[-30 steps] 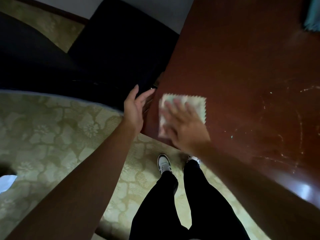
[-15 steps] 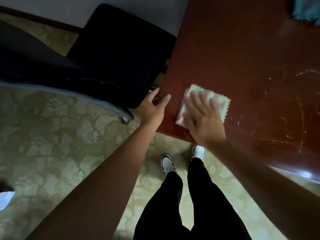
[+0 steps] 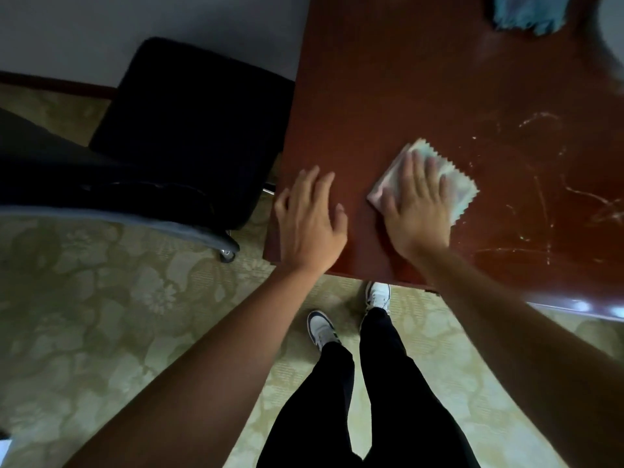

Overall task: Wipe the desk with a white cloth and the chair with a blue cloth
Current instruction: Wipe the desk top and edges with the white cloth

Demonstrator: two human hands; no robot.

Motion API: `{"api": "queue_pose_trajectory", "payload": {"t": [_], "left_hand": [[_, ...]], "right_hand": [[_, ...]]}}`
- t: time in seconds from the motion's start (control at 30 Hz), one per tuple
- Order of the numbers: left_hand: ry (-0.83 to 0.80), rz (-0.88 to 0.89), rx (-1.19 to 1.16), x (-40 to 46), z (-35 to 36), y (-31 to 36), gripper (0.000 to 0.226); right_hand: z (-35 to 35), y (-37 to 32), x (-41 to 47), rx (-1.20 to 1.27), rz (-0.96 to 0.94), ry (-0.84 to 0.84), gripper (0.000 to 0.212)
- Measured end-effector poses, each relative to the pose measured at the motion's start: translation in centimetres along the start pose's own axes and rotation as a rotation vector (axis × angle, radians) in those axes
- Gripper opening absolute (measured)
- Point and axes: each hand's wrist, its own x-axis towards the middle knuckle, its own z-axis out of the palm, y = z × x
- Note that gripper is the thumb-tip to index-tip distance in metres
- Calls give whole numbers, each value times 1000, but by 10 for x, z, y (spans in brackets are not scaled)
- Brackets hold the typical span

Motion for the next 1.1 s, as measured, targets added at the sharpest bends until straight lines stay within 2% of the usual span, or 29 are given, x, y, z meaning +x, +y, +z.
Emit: {"api": "queue_pose_trajectory", "payload": {"t": [0.03,0.1,0.13,0.2,0.3,0.4,0.47,0.53,0.63,0.73,0.8,0.83,0.97,1.1], "left_hand": [[-17,35,-21,4,4,8,47],[-34,79,-50,11,11,20,45],[-43,99,-46,15,15,23,45],[-94,150,-27,17,22,25,47],[-128,212,-4,15,27,23,53],[-111,241,49,12,30,20,57],[-100,246,65,11,31,20,57],[-94,242,69,12,31,20,57],[-74,242,55,12,30,21,54],[-66,228,35,13,30,21,53],[-73,214,51,14,30,21,53],[-73,213,57,13,31,22,53],[-39,201,19,13,29,23,54],[-37,196,-2,13,30,23,53]], "right_hand": [[2,-12,-5,-11,8,17,67],[12,-29,-35,-18,-142,-9,65],[15,-27,-52,-35,-231,-31,64],[12,1,-70,-46,-281,-67,62],[-5,52,-48,-11,-77,-13,62],[-12,60,-9,11,129,20,61],[-7,39,-6,10,96,45,59],[1,17,-34,13,-69,15,59],[4,28,-84,13,-198,-30,58],[-7,70,-71,38,-43,-14,60],[-13,74,-34,65,117,-2,61],[-12,64,-18,70,140,12,60],[3,-8,-11,59,-83,23,59],[10,6,-73,109,-293,24,49]]}}
